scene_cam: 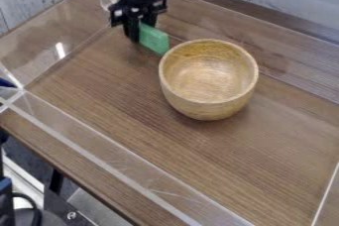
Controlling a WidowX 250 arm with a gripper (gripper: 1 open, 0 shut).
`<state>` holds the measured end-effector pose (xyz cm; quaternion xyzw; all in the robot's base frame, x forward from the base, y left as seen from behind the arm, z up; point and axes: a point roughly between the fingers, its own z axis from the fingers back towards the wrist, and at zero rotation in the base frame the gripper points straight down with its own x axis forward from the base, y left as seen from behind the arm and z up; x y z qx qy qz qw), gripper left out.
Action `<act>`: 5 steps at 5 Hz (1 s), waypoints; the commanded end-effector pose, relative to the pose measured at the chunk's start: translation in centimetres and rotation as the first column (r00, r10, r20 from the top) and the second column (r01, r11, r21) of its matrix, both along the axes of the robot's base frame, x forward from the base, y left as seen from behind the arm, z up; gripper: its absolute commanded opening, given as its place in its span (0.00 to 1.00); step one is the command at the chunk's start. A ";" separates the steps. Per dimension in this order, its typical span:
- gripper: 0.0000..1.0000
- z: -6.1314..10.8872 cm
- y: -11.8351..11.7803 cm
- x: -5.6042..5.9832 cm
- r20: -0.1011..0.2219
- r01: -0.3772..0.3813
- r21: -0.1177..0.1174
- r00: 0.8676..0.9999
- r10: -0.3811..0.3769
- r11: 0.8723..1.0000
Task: Put the green block in the brown bowl
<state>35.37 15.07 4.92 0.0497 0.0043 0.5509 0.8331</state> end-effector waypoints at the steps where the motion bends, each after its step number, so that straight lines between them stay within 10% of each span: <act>1: 0.00 7.0 -0.7 1.2 0.128 0.052 -0.004 0.990 -0.051 0.999; 2: 0.00 9.7 -1.6 0.8 0.147 0.097 -0.048 0.985 -0.089 0.994; 5: 0.00 9.4 -8.6 -1.5 0.133 0.297 -0.043 0.948 -0.289 0.954</act>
